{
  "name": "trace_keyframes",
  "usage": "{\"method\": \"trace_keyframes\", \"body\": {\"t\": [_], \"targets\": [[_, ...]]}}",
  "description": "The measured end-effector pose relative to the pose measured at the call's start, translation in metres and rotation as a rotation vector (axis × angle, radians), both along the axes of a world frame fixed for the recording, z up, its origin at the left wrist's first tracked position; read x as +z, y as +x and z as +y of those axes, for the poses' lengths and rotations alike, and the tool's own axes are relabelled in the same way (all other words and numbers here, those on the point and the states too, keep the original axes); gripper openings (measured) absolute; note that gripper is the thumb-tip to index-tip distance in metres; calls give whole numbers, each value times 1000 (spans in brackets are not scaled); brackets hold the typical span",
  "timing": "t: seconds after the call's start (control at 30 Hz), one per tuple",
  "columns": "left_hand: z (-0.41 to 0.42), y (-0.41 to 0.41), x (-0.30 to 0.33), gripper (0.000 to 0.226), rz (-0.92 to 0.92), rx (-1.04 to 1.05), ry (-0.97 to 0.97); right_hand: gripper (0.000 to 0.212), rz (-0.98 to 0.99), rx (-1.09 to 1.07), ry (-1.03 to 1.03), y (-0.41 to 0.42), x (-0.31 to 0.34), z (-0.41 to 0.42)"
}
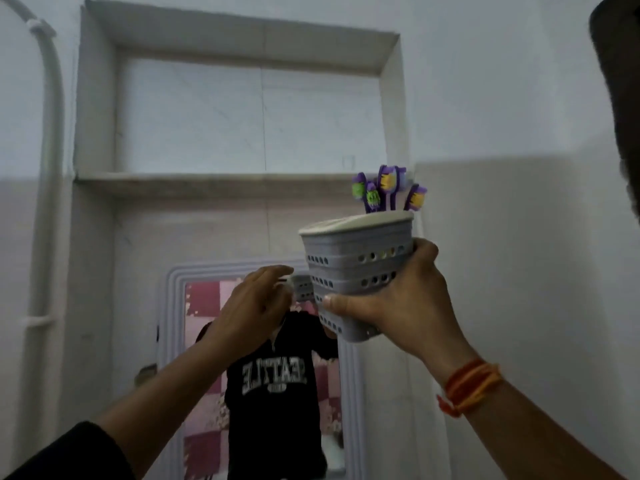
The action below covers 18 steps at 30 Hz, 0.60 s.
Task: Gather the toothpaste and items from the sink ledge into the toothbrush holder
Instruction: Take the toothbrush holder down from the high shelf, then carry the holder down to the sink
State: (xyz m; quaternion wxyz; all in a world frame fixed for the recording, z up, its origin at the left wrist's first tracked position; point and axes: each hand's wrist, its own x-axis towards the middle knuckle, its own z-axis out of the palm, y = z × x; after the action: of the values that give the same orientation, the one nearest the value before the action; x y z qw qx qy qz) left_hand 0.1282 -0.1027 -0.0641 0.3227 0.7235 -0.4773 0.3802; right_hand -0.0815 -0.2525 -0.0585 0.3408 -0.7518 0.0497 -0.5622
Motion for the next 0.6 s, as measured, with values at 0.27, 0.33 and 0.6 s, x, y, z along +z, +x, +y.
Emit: {"method": "trace_keyframes", "body": {"t": [0.27,0.33,0.6], "targets": [[22,14,-165,26,343,-93,240,115,98,140,160,30,-162,16],[26,10,-208,27,402,-40,269,117,136,135,213,35,-202,20],[41,8,-351,34,709,80,365,121,365,15,406,47,-361,31]]}}
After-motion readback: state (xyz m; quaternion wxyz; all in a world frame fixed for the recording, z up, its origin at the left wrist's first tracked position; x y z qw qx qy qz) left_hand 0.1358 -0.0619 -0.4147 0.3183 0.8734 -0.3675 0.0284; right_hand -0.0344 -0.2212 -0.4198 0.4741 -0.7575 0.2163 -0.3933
